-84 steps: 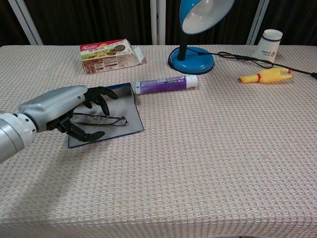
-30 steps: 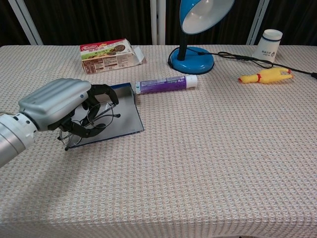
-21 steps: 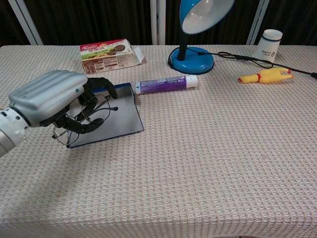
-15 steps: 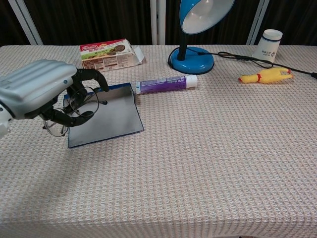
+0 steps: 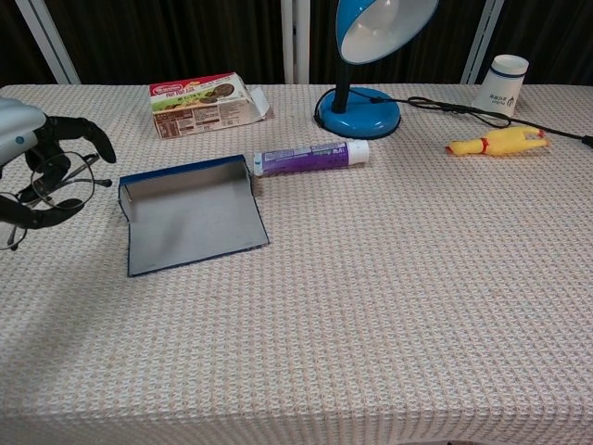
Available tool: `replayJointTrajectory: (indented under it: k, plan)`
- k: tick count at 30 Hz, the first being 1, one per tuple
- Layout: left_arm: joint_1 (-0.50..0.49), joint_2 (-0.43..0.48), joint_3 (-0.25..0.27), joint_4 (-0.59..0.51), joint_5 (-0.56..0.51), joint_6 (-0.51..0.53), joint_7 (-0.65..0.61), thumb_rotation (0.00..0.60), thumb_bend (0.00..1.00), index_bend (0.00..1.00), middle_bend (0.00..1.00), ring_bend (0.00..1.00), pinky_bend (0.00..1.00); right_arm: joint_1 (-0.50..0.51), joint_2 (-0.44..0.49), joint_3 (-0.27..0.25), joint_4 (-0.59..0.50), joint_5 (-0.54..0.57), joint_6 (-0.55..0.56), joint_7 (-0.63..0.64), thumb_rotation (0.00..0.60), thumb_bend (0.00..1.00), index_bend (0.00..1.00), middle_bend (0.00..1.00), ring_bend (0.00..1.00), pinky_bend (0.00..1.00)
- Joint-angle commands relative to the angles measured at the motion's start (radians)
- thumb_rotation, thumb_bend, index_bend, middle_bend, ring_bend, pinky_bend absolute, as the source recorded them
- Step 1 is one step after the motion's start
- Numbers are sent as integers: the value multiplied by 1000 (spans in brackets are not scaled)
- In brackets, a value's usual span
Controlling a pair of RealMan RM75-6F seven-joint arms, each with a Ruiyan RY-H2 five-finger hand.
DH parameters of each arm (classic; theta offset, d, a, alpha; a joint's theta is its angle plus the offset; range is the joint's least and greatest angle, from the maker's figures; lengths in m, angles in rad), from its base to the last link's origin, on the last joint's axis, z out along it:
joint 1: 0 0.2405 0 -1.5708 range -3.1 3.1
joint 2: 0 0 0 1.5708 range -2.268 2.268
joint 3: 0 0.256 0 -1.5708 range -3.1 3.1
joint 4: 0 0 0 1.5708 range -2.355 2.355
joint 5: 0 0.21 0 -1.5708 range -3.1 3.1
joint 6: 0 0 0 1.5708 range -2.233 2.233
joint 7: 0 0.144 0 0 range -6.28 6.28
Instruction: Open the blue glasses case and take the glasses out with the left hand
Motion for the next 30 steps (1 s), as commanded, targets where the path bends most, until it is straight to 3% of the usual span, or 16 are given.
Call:
replayJointTrajectory:
  k: [1, 17, 20, 26, 30]
  plan:
    - [6, 16, 11, 16, -27, -30, 0, 600, 351, 321, 776, 509, 484, 0, 1, 0, -6, -1, 2, -6, 600, 250, 0, 7, 0, 0]
    - [-2, 8, 1, 73, -130, -134, -24, 600, 351, 322, 743, 494, 466, 2, 0, -3, -15, 7, -1, -24, 600, 250, 0, 7, 0, 0]
    - [-5, 1, 1, 96, -120, -139, -40, 600, 348, 304, 639, 434, 420, 0, 3, -2, -13, 9, 0, -21, 600, 249, 0, 7, 0, 0]
    - [-8, -16, 7, 136, -93, -142, -67, 600, 340, 286, 355, 194, 308, 1, 5, -5, -12, 12, -7, -20, 600, 253, 0, 7, 0, 0]
    - [-5, -20, 7, 144, -91, -143, -82, 600, 337, 276, 301, 181, 302, 3, 8, -6, -15, 17, -16, -22, 600, 256, 0, 9, 0, 0]
